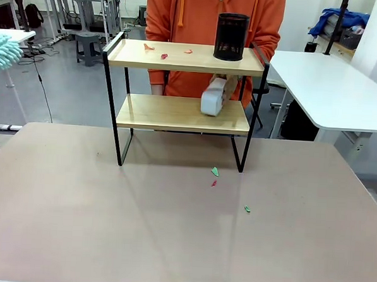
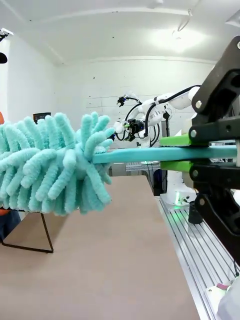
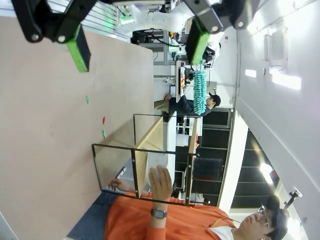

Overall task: Clean the shelf.
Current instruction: Clean the remaining tier of the Shelf with the Duster once objects are removed.

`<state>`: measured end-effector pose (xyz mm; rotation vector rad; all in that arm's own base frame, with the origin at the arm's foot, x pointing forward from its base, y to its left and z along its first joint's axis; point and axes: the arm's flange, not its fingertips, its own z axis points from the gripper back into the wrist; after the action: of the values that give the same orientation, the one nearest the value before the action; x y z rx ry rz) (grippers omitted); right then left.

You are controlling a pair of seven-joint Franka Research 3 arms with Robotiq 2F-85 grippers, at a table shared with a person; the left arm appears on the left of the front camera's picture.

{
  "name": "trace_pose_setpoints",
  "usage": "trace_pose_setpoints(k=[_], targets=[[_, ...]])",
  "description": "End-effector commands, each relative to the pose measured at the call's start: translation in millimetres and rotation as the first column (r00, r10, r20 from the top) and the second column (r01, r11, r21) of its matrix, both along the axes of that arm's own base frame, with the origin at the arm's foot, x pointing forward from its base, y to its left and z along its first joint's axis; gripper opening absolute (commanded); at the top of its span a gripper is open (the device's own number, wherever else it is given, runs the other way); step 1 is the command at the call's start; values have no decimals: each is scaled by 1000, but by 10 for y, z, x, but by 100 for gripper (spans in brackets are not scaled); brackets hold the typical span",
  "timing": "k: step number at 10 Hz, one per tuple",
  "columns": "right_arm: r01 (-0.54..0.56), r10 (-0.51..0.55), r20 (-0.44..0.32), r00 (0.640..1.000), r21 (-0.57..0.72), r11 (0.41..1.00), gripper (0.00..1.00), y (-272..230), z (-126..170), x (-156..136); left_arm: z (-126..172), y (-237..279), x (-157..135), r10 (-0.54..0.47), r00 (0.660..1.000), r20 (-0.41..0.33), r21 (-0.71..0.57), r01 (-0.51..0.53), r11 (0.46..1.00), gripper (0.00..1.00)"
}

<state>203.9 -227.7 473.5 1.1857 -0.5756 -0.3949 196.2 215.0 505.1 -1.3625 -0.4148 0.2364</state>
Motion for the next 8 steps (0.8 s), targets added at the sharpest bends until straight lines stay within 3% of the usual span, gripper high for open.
trace_pose_setpoints(k=[1,8], targets=[[-3,3,35,999,1,1000,100,-4,8,15,-12,-16,-8,-4,1000,22,-5,5,1000,12],[-3,3,35,999,1,1000,100,-4,8,15,-12,-16,-8,-4,1000,22,-5,5,1000,12]])
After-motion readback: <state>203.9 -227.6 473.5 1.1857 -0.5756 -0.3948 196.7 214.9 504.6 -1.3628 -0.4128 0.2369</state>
